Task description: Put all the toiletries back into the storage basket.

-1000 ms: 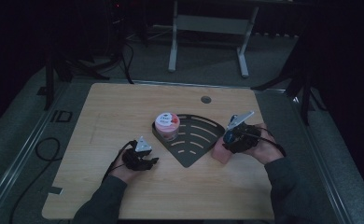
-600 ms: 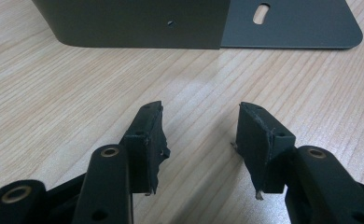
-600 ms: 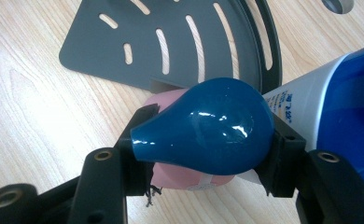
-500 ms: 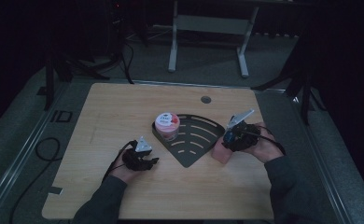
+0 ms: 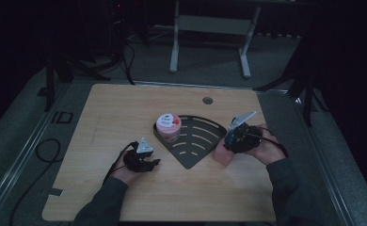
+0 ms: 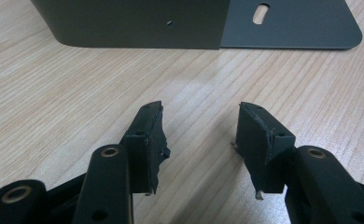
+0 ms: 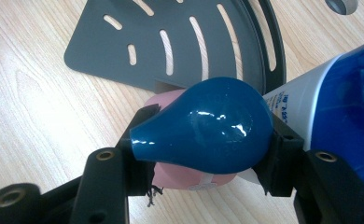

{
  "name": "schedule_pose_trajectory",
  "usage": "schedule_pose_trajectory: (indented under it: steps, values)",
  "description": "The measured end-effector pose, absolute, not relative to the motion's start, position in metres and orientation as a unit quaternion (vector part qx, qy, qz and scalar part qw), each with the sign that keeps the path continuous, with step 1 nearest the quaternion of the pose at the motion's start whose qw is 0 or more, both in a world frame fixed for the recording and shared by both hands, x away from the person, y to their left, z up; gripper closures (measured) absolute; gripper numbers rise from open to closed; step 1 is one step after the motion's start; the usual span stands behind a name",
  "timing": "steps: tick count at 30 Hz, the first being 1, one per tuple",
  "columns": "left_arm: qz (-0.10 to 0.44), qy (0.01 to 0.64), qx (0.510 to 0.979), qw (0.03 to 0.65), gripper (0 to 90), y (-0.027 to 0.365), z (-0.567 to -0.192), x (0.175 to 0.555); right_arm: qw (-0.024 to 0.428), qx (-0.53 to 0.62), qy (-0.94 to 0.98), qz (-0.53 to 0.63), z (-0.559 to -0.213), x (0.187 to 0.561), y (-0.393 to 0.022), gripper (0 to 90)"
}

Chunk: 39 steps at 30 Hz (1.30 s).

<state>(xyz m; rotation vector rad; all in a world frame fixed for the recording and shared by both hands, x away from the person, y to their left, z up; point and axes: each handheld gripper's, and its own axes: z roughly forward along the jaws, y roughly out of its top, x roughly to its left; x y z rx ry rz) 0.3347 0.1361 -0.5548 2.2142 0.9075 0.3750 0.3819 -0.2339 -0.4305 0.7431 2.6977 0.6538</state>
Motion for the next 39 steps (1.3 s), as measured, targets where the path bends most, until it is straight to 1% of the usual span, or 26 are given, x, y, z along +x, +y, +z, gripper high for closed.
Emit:
schedule_pose_trajectory:
  steps: [11,17,39]
  values:
    - [0.143,0.352,0.855,0.354,51.0,0.136,-0.555,0.335,0.129,0.256,0.931,0.225,-0.429,0.38,-0.234,47.2]
    - [0.143,0.352,0.855,0.353,51.0,0.136,-0.555,0.335,0.126,0.25,0.933,0.226,-0.422,0.377,-0.232,47.2]
    - [0.141,0.353,0.855,0.353,50.8,0.137,-0.555,0.335,0.132,0.23,0.937,0.226,-0.408,0.369,-0.223,47.2]
